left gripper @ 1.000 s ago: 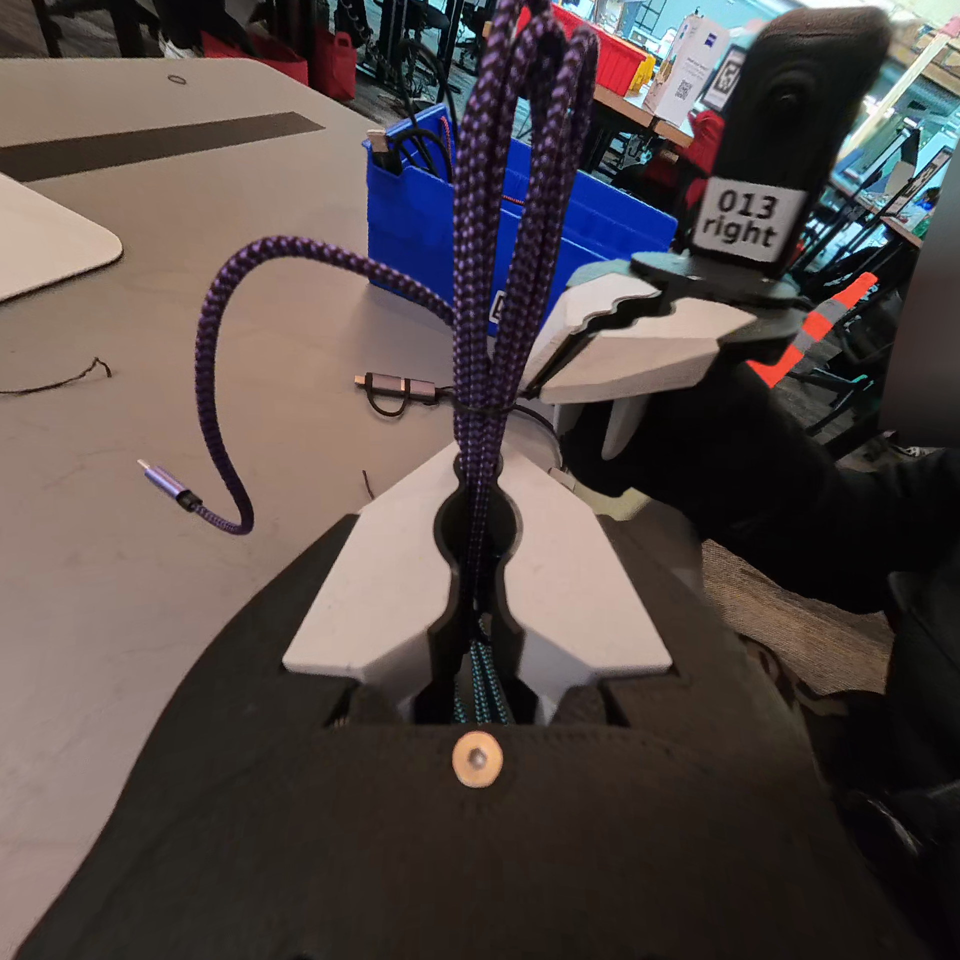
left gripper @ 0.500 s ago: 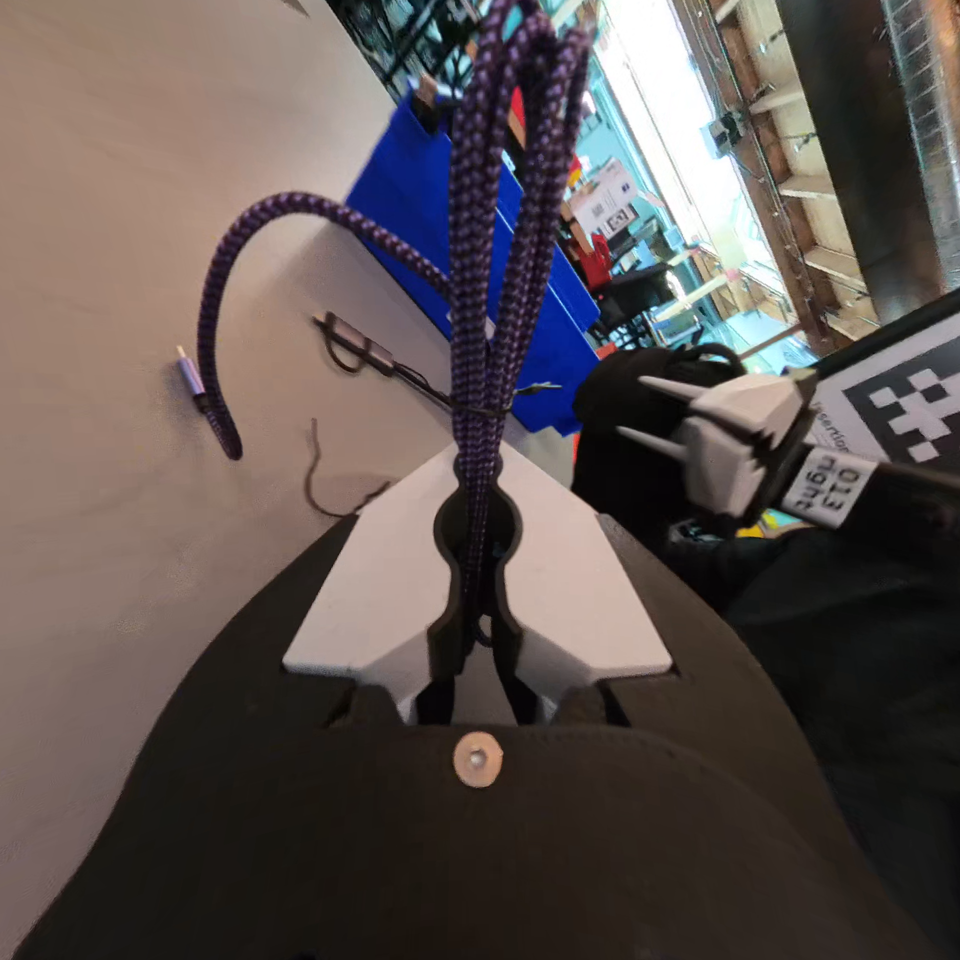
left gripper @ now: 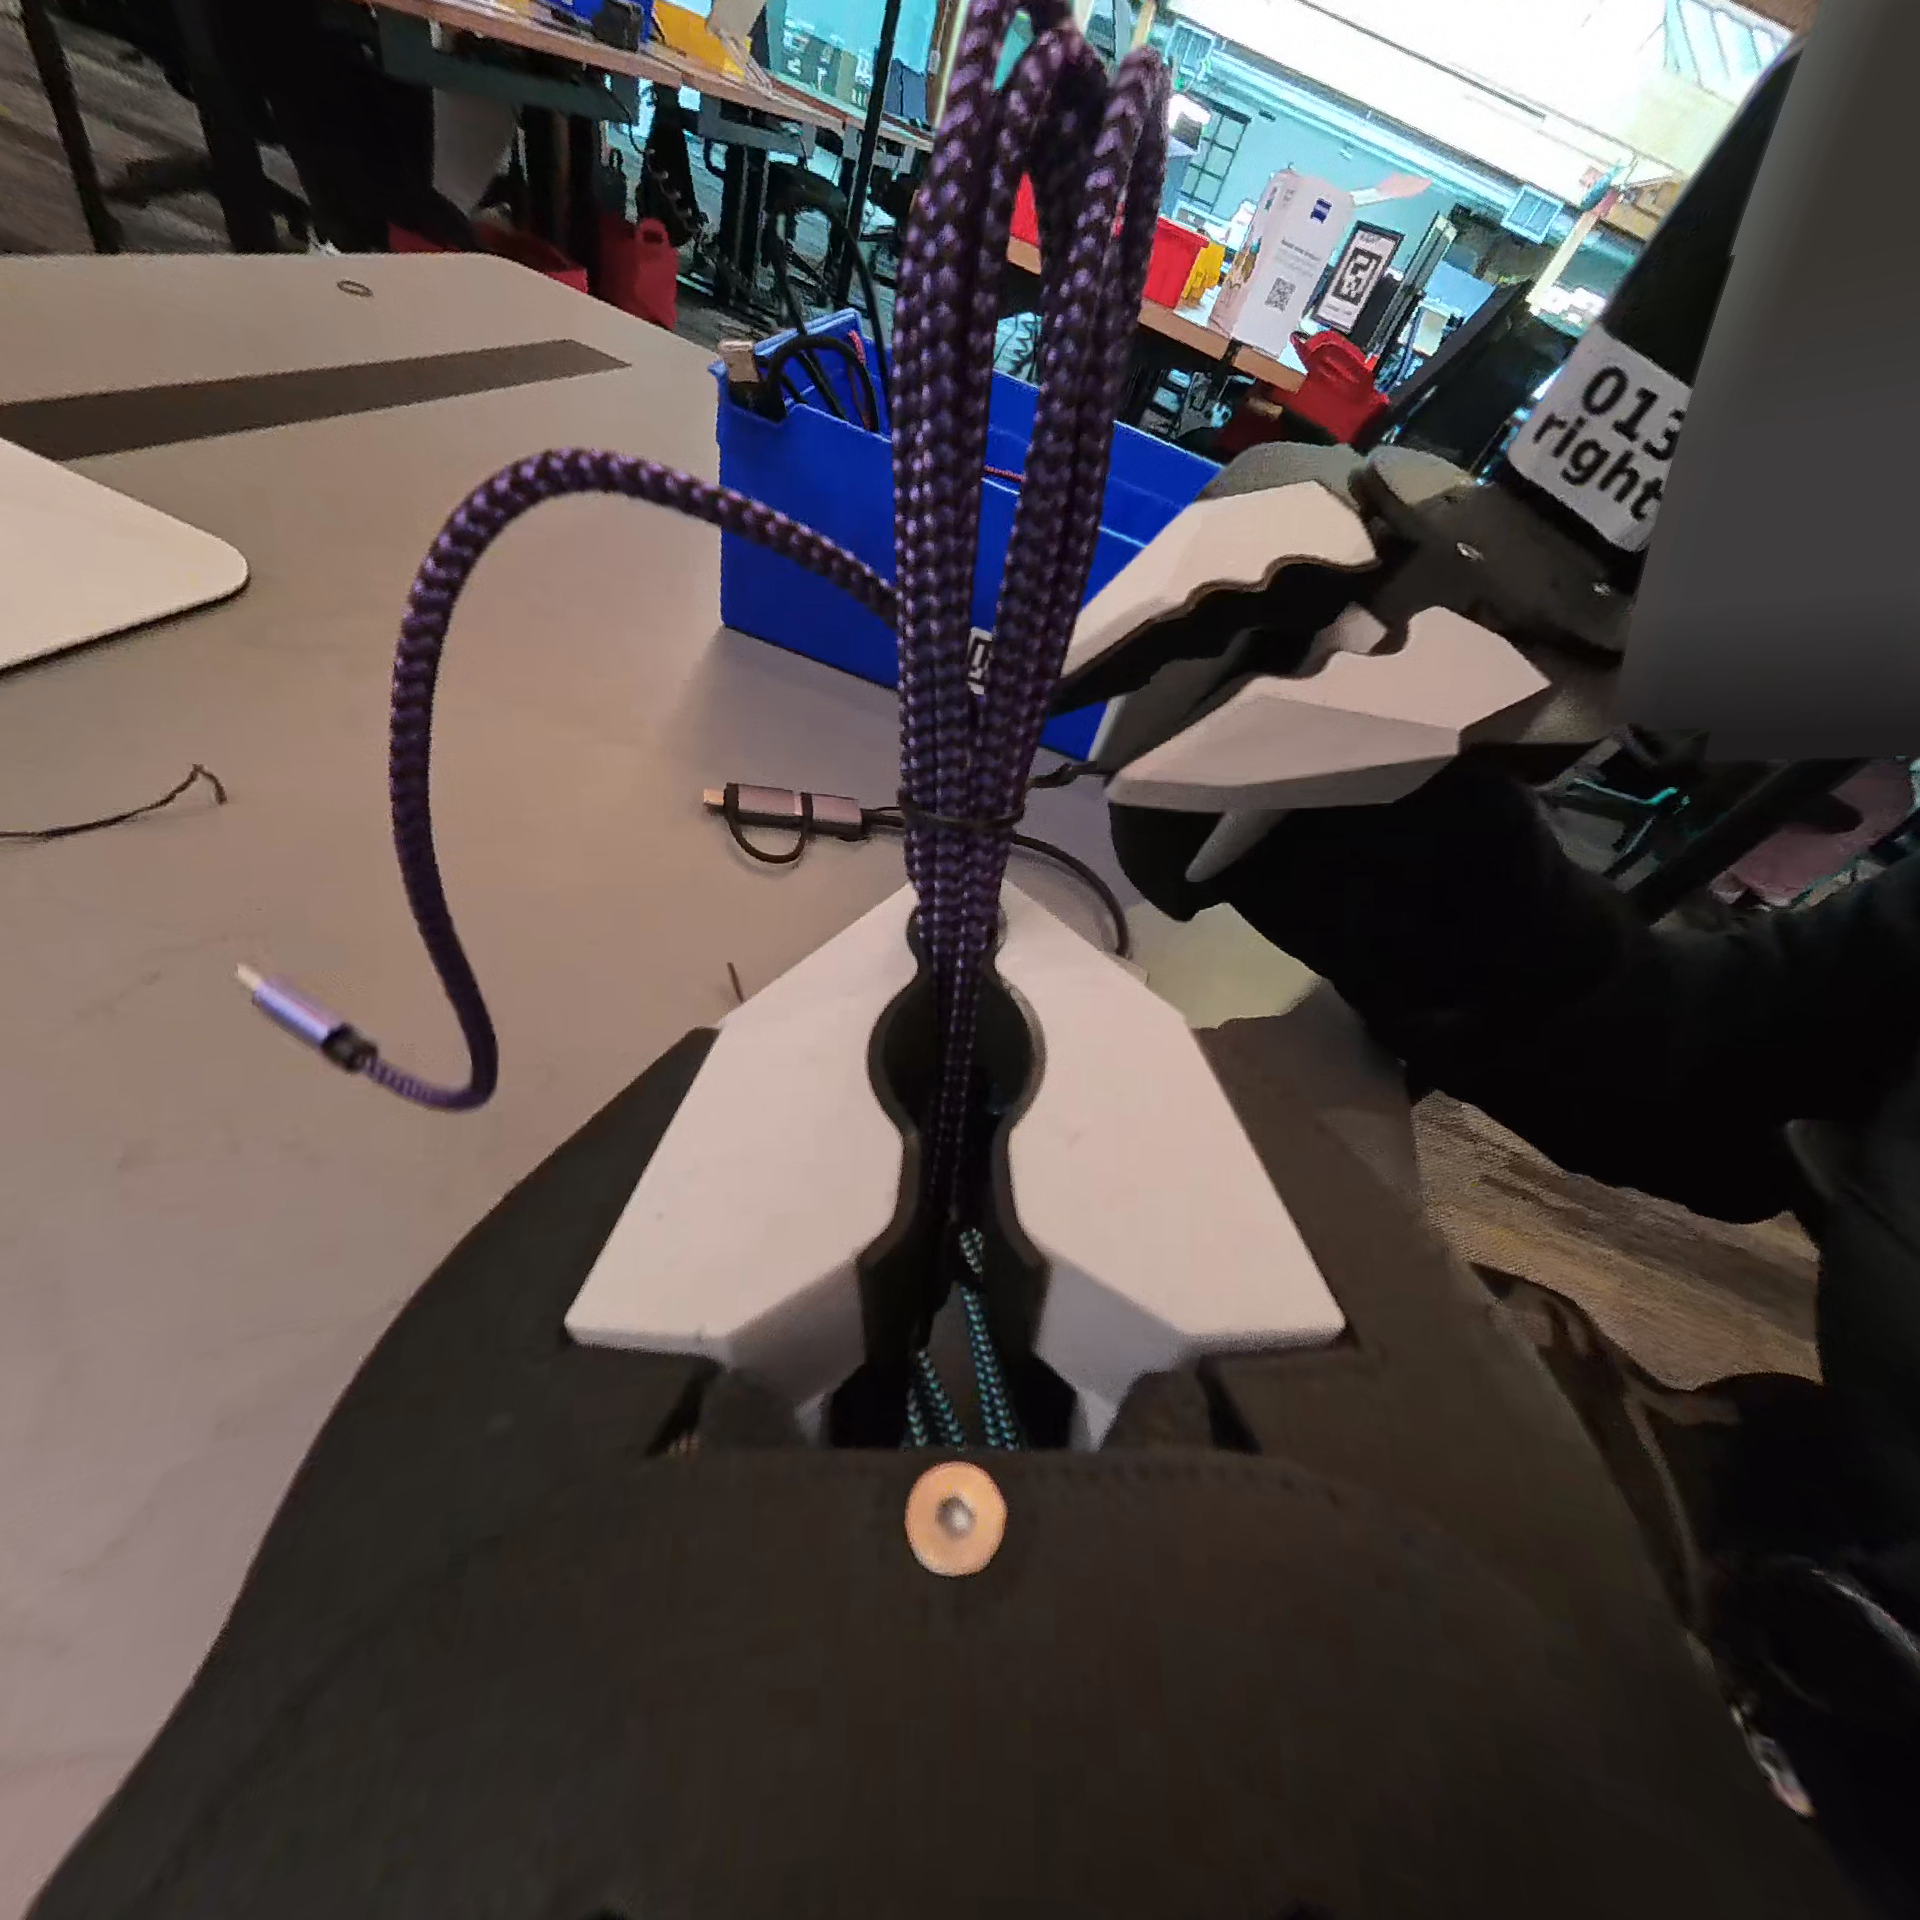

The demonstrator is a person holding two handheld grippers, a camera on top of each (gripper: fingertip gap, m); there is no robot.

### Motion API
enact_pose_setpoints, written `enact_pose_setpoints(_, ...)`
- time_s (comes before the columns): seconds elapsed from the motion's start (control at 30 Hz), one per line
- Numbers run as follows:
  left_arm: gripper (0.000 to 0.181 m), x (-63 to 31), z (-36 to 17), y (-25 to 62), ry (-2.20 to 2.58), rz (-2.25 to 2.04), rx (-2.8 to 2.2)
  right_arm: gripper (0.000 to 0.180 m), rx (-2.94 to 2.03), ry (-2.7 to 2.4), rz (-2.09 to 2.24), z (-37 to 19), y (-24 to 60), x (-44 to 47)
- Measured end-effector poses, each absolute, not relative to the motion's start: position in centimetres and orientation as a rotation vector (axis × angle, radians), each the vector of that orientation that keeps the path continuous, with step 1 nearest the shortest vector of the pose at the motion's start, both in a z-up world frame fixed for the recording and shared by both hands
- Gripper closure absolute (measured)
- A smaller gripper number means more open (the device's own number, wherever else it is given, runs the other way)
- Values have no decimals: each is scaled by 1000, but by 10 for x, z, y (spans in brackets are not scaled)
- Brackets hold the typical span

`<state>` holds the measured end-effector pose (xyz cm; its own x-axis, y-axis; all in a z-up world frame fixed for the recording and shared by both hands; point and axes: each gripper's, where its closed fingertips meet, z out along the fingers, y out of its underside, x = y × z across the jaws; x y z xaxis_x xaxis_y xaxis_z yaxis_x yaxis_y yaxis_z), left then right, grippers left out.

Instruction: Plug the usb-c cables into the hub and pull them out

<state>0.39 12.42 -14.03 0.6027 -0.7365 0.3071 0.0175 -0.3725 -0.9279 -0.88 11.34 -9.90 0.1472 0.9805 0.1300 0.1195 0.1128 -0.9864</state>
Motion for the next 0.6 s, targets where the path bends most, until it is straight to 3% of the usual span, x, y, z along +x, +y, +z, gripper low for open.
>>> enact_pose_setpoints(0.4,181,3,-138,124,620,-815,-1738,179,-1421,-1112,1381,-102,104,-21)
enact_pose_setpoints(0.6,181,2,-146,126,602,-843,-1797,180,-1434,-1169,1234,-109,108,-20)
